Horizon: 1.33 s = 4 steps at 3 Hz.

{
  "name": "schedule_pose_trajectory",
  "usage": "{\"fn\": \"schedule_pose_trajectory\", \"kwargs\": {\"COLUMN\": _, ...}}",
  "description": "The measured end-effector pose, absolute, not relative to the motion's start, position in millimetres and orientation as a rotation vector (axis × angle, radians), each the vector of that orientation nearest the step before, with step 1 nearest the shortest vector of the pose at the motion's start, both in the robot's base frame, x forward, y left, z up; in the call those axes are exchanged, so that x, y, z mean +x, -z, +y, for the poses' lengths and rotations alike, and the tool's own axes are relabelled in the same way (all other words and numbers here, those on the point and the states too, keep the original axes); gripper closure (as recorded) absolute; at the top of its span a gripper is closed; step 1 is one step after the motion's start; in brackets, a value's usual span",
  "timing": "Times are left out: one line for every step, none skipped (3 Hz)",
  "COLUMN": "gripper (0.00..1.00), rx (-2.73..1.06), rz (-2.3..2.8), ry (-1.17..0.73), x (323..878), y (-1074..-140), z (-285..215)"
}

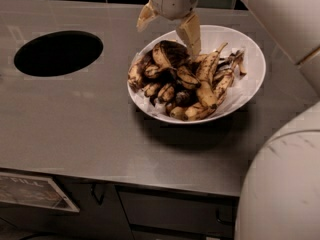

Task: Pick banana from white bowl

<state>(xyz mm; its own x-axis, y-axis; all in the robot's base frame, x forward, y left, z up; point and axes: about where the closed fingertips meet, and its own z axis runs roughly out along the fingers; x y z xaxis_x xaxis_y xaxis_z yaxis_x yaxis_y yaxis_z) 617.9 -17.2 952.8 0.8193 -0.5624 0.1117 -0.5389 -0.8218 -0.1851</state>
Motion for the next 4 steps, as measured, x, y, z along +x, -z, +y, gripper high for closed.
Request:
{"fn": "schedule_pose_trajectory", "kwargs": {"gripper": 0.14, "rx": -2.868, "rz": 0.867, "ry": 0.230, "x": 618.8, "y": -948.8, "z": -16.9}}
{"fn": "schedule_pose_trajectory", "kwargs": {"gripper": 0.17, "rx": -2.877, "rz": 0.859, "ry": 0.219, "x": 619.0, "y": -946.6, "z": -15.9}}
{"fn": "schedule_pose_trajectory", "kwargs": {"gripper": 0.36, "rx": -2.876, "rz": 0.859, "ry": 0.220, "x": 619.0, "y": -946.5, "z": -15.9}}
{"fn": "schedule_pose_trajectory", "kwargs": {"gripper": 0.59, "rx": -2.872, "rz": 0.864, "ry": 0.217, "x": 618.5, "y": -945.5, "z": -16.5}}
